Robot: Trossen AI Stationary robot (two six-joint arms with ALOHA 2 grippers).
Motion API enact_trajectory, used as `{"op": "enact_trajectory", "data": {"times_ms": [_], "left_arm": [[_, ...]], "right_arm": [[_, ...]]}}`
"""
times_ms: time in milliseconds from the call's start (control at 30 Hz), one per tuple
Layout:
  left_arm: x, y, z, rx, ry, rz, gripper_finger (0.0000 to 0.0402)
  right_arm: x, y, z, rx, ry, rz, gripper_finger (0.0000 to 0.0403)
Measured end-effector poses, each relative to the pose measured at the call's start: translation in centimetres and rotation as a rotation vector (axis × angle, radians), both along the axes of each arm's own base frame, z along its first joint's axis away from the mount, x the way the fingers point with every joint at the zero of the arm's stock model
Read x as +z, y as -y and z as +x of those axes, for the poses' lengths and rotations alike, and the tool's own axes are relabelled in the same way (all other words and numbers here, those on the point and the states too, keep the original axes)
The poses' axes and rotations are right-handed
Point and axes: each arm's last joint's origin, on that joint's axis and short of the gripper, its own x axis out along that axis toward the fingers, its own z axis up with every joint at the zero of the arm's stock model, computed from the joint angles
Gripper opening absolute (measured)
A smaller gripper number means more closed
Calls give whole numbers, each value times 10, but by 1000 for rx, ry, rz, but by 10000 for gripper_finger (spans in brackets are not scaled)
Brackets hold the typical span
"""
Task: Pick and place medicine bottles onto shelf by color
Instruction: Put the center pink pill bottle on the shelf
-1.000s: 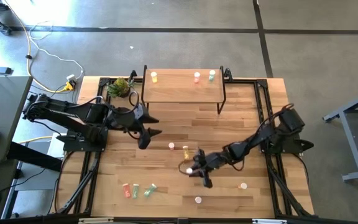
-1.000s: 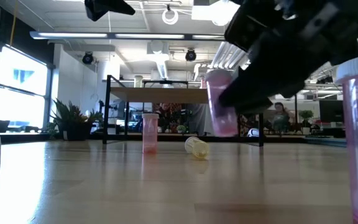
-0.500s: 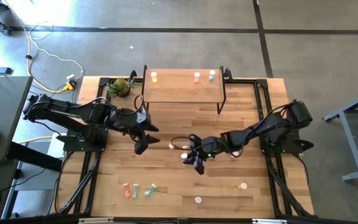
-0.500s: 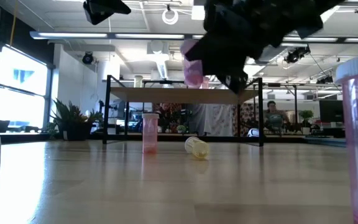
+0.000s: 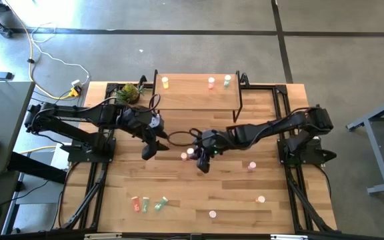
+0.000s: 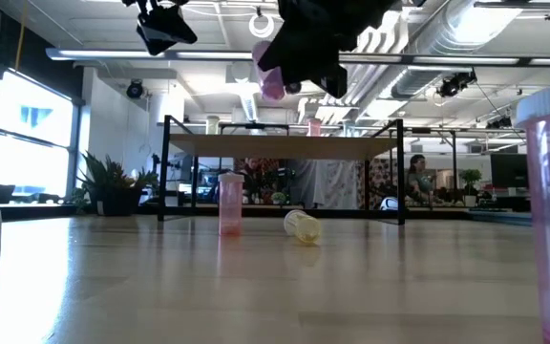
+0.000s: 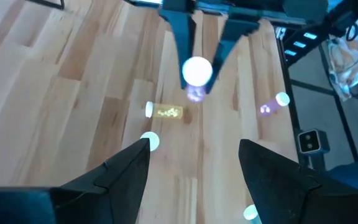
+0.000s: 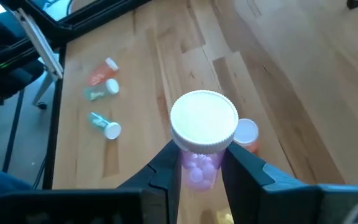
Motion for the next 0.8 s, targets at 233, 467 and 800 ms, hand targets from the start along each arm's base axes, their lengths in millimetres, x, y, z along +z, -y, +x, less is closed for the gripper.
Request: {"op": "enact_trajectory", "data": {"times_ms": [233, 467, 800], "left_arm": [[-10, 0, 11, -43, -33, -3, 239], [-26, 1, 36, -76, -31, -19, 239], [-44, 1, 68, -105, 31, -66, 239]], "right_arm": [[5, 8, 2, 9, -15, 62, 85], [5, 7, 1, 32, -24, 80, 85], [3, 6, -1, 47, -52, 86, 85]]}}
